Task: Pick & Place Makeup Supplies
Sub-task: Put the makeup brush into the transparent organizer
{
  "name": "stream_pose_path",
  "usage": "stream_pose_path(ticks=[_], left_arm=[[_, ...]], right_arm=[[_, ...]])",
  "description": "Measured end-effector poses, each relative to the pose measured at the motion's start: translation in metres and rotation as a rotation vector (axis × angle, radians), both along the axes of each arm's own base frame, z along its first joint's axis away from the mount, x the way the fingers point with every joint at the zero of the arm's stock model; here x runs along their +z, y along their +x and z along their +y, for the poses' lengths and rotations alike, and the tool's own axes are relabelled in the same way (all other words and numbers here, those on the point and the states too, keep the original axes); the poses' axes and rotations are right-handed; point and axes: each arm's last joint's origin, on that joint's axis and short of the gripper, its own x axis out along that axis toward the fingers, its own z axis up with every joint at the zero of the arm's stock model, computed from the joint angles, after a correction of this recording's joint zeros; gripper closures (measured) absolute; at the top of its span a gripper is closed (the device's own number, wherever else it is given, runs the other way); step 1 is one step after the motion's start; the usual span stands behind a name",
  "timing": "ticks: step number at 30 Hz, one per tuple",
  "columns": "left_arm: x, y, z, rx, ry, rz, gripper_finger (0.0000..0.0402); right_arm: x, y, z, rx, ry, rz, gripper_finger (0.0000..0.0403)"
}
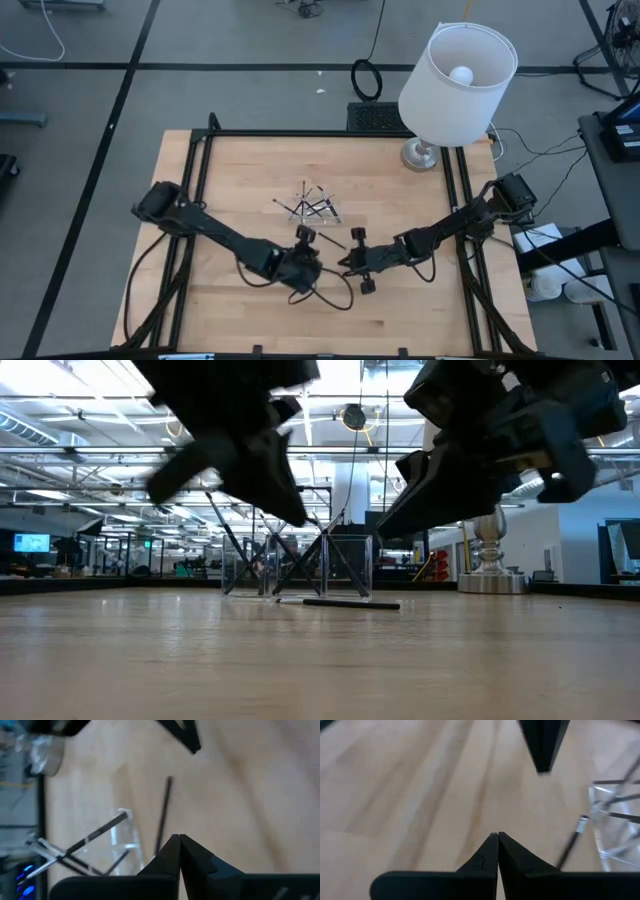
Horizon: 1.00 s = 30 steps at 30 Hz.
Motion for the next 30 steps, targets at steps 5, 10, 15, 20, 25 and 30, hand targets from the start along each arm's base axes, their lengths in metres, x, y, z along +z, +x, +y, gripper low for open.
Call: stream_pose_path(ticks=[5,10,15,20,25,30], left_arm=[[-0.025,0.015,0.01,0.083,0.093,-0.021,0.0394],[-0.025,0.017,0.008,0.093,0.078,-0.044,0.0391],[-0.001,0.009,-0.002,0.091,0.031,-0.117,0.0392],[0.017,-0.002,-0.008,0.099,-0.016,-0.157,0.0384],[0.032,-0.012,-0.017,0.073,-0.045,-0.189,0.0398],[0.032,-0.017,-0.029,0.039,-0.043,-0.192,0.038]], right_arm=[[-0.004,-0.003,-0.003,-0.079,-0.036,0.034,0.0403],[-0.008,-0.006,-0.009,-0.168,-0.054,0.066,0.0403],[-0.01,-0.005,-0.017,-0.244,-0.026,0.028,0.0403],[-0.02,0.001,-0.022,-0.245,0.002,0.013,0.0403],[-0.038,0.013,-0.022,-0.247,-0.009,0.013,0.0403],[-0.044,0.02,-0.027,-0.359,-0.112,-0.01,0.0403]])
